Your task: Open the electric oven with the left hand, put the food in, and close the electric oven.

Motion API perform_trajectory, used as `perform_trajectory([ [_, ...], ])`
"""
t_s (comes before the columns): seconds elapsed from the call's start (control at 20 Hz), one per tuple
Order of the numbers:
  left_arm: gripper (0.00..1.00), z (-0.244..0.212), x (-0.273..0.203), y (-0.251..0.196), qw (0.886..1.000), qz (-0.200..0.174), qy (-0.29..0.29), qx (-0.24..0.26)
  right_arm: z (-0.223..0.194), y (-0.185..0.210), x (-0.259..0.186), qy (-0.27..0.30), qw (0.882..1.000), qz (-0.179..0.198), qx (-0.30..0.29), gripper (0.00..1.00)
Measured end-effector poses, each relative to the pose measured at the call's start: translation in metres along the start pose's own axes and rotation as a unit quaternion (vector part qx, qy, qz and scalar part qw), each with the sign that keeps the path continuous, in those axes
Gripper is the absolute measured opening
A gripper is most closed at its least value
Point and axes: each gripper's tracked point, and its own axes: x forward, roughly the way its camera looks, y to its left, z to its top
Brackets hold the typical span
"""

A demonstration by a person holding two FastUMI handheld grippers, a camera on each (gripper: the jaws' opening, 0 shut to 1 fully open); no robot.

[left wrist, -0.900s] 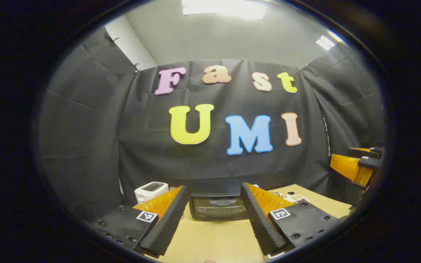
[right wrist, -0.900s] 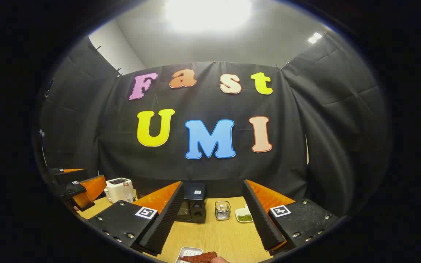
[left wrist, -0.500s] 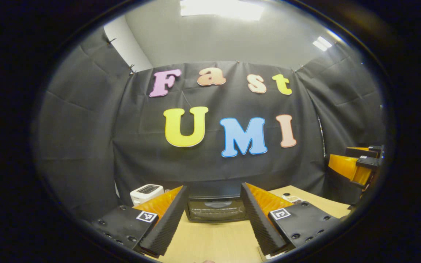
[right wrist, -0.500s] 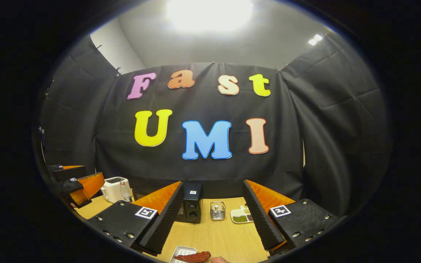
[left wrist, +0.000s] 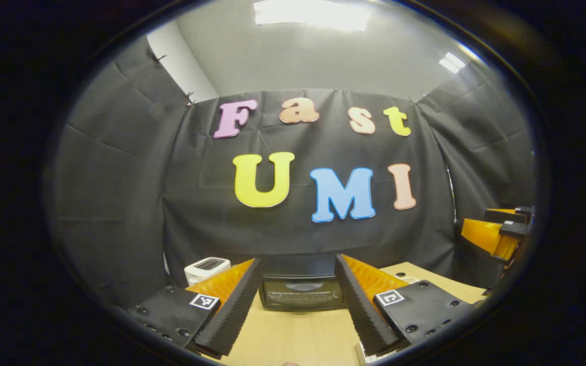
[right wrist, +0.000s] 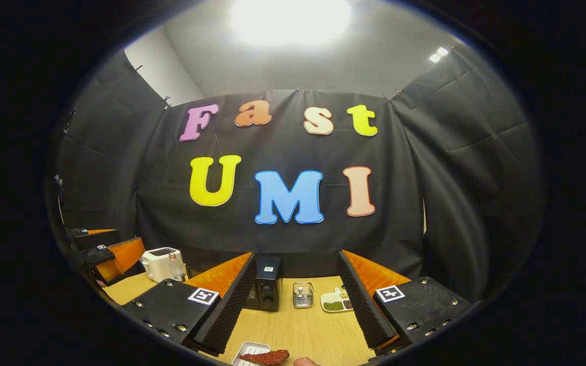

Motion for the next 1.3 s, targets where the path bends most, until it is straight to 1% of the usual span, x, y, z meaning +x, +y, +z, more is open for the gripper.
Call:
perform_trajectory([
  [0.15, 1.00, -0.002, 0.007, -0.011, 1.000, -0.011, 0.004, -0.002, -0.004, -0.005, -0.002, -0.001, 1.000, 0.011, 0.000, 0.96],
  [0.2, 0.91, -0.003, 0.009, -0.009, 1.000, -0.006, 0.004, -0.003, -0.005, -0.006, -0.002, 0.000, 1.000, 0.018, 0.003, 0.96],
  [0.25, 0.91, -0.003, 0.013, -0.008, 1.000, 0.000, 0.005, -0.006, -0.008, -0.008, -0.003, 0.002, 1.000, 0.022, 0.004, 0.96],
  [0.3, 1.00, -0.004, 0.017, -0.008, 1.000, 0.007, 0.005, -0.009, -0.010, -0.012, -0.004, 0.003, 1.000, 0.025, 0.004, 0.96],
  [0.55, 1.00, -0.004, 0.041, -0.006, 0.999, 0.034, -0.012, -0.007, -0.020, -0.033, -0.010, 0.004, 0.999, 0.035, -0.003, 0.96],
  [0.65, 1.00, -0.011, 0.056, -0.007, 0.999, 0.036, -0.012, -0.001, -0.021, -0.039, -0.009, 0.008, 0.999, 0.035, 0.000, 0.96],
  [0.75, 1.00, -0.016, 0.074, -0.008, 0.999, 0.031, -0.005, 0.011, -0.021, -0.045, -0.006, 0.008, 0.999, 0.032, -0.001, 0.96],
  [0.85, 1.00, -0.021, 0.092, -0.007, 0.999, 0.031, -0.007, 0.009, -0.024, -0.047, 0.002, 0.012, 1.000, 0.028, -0.004, 0.96],
  [1.05, 1.00, -0.037, 0.131, -0.008, 1.000, 0.025, 0.002, -0.017, -0.021, -0.053, 0.017, 0.012, 1.000, 0.004, 0.005, 0.96],
  [1.2, 1.00, -0.053, 0.163, -0.008, 1.000, 0.013, 0.011, -0.014, -0.024, -0.057, 0.032, 0.017, 1.000, -0.015, -0.006, 0.96],
  [1.3, 1.00, -0.062, 0.182, -0.009, 1.000, 0.002, 0.016, -0.010, -0.026, -0.058, 0.040, 0.020, 0.999, -0.028, -0.001, 0.97],
])
